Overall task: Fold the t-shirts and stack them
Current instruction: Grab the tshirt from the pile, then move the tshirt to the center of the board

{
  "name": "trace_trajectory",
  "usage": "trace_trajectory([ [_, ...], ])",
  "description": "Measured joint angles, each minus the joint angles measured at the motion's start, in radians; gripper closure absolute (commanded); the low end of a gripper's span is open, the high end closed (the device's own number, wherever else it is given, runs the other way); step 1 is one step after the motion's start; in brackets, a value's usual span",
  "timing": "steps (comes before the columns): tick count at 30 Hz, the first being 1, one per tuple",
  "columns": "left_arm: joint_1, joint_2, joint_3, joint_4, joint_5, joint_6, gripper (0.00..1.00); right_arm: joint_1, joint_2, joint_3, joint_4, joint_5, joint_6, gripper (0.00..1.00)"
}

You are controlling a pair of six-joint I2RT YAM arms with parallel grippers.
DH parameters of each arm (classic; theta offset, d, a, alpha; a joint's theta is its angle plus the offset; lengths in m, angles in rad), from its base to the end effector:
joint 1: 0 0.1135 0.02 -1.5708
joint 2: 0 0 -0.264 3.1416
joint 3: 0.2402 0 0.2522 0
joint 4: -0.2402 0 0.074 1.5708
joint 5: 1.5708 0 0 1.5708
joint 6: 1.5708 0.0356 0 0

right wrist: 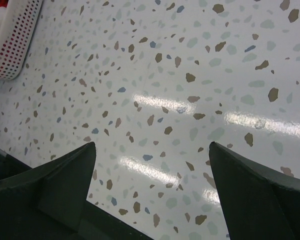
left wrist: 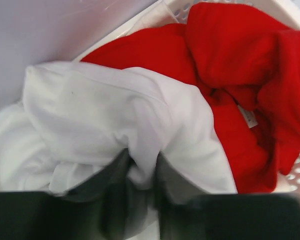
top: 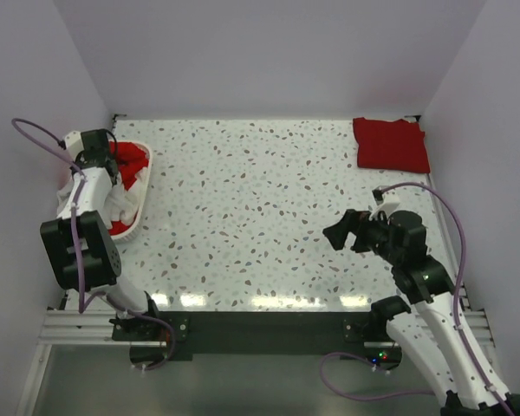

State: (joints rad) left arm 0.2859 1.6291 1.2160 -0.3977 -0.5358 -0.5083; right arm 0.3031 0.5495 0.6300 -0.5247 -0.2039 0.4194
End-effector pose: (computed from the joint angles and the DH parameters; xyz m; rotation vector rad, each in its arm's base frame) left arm 0.3363 0.1178 0.2578 -1.1142 2.0093 0.5218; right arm 0.1243 0.0464 0.2841 -0.0132 2.0686 0.6584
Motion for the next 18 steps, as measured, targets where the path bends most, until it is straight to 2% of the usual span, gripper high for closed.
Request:
trace_trajectory([
  [1,0.000,0.003,0.000,0.000,0.000,-0.002,1.00,0.000,0.000,0.005,-0.004,0.000,-0.002,0.01],
  [6,-0.004,-0.042,0.032,-0.043,-0.008,0.014,1.00,0.000,-0.002,0.052,-0.024,0.002,-0.016,0.01],
  [10,-0.052,-0.183,0.093,-0.063,-0.018,0.064,1.00,0.000,0.001,0.075,-0.030,0.003,-0.023,0.01],
  [14,-0.255,-0.343,0.217,-0.049,-0.002,0.132,1.00,0.000,0.031,0.093,-0.030,0.003,-0.024,0.01],
  [18,-0.457,-0.416,0.341,-0.028,0.128,0.158,1.00,0.000,0.084,0.143,-0.026,0.003,-0.024,0.01],
])
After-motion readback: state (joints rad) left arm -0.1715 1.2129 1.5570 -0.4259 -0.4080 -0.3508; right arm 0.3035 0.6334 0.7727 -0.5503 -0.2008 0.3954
